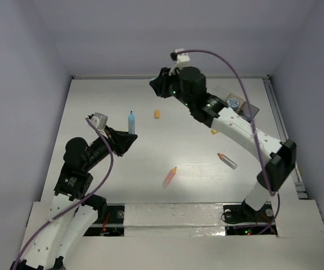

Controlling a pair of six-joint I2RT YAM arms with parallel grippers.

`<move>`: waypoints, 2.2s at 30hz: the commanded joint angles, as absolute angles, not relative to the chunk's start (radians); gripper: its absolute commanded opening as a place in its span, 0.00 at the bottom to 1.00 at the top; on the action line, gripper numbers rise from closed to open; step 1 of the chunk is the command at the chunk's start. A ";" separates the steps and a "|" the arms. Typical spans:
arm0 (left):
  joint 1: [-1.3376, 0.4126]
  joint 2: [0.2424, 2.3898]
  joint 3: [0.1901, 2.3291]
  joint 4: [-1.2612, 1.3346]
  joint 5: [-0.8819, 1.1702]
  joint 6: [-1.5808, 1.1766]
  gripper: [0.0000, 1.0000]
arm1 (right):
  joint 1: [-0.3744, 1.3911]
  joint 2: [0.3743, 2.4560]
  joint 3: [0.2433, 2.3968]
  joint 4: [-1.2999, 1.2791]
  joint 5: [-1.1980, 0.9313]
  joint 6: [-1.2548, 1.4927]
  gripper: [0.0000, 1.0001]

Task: Sort the stationery into containers
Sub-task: Close the pen cap on the pen.

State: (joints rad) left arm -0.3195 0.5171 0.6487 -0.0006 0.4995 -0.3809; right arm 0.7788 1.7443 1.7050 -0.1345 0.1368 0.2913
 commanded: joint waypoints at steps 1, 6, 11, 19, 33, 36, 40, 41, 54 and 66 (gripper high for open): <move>-0.325 0.563 0.640 -0.057 0.439 -0.394 0.00 | 0.775 1.655 1.626 0.065 0.115 0.451 0.01; -0.336 0.624 0.647 -0.064 0.414 -0.387 0.00 | 0.784 1.606 1.525 0.221 0.016 0.624 0.00; -0.336 0.603 0.649 -0.084 0.347 -0.382 0.00 | 0.842 1.631 1.516 0.252 0.008 0.660 0.01; -0.336 0.598 0.646 -0.087 0.333 -0.383 0.00 | 0.894 1.706 1.551 0.232 0.012 0.661 0.01; -0.336 0.611 0.641 -0.083 0.345 -0.388 0.00 | 0.927 1.733 1.537 0.222 0.052 0.640 0.01; -0.336 0.612 0.640 -0.078 0.356 -0.388 0.00 | 0.927 1.749 1.557 0.212 0.054 0.635 0.02; -0.336 0.611 0.640 -0.078 0.354 -0.388 0.00 | 0.936 1.759 1.569 0.206 0.054 0.632 0.02; -0.336 0.609 0.641 -0.080 0.353 -0.388 0.00 | 0.936 1.763 1.568 0.206 0.054 0.630 0.02; -0.336 0.595 0.655 -0.120 0.252 -0.394 0.00 | 0.977 1.736 1.537 0.202 0.123 0.586 0.02; -0.336 0.595 0.673 -0.109 0.222 -0.394 0.00 | 1.005 1.718 1.474 0.235 0.114 0.621 0.02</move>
State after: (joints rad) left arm -0.3347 0.6121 0.6388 -0.1585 0.2565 -0.3862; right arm 0.9901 1.7672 1.5131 0.1776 0.1196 0.6006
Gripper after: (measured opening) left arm 0.146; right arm 0.321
